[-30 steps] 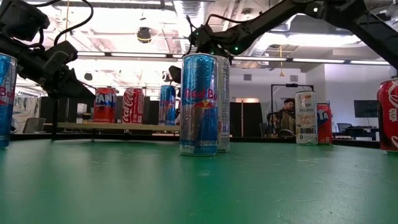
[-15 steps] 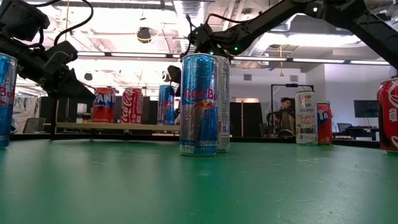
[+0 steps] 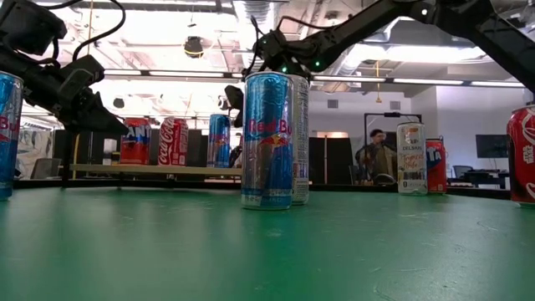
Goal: Place canned beverage on shelf
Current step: Put the top blue soda can on the shelf, then put the top white and yellow soda can on the shelf
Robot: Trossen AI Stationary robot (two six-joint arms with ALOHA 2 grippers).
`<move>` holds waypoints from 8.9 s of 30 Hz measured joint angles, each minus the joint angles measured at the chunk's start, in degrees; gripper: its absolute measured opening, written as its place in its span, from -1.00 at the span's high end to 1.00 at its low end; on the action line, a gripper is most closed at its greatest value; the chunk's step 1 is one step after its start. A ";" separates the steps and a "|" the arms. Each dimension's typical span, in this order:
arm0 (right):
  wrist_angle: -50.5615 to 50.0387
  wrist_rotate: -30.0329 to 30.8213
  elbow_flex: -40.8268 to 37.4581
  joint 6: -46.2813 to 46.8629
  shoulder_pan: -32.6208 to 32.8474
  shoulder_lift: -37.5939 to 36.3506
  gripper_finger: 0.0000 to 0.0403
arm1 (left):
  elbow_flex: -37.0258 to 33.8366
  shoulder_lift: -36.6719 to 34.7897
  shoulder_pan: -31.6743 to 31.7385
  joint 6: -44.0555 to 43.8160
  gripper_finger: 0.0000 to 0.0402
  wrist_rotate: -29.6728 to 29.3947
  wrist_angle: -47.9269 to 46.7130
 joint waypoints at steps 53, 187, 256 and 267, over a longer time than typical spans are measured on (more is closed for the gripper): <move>5.99 4.46 0.02 0.32 2.45 1.16 0.91 | 0.00 0.00 0.01 0.00 1.00 0.00 -0.01; 0.70 -7.27 13.53 -12.23 4.02 10.31 0.91 | 0.00 -0.02 0.01 0.00 1.00 0.02 0.00; -48.43 10.99 -39.71 16.85 -18.98 -50.81 -0.71 | 0.00 0.00 0.00 0.00 1.00 0.00 0.00; -49.43 6.45 -39.71 16.72 -19.87 -44.74 -0.95 | 0.00 -0.02 0.00 0.00 1.00 0.00 0.00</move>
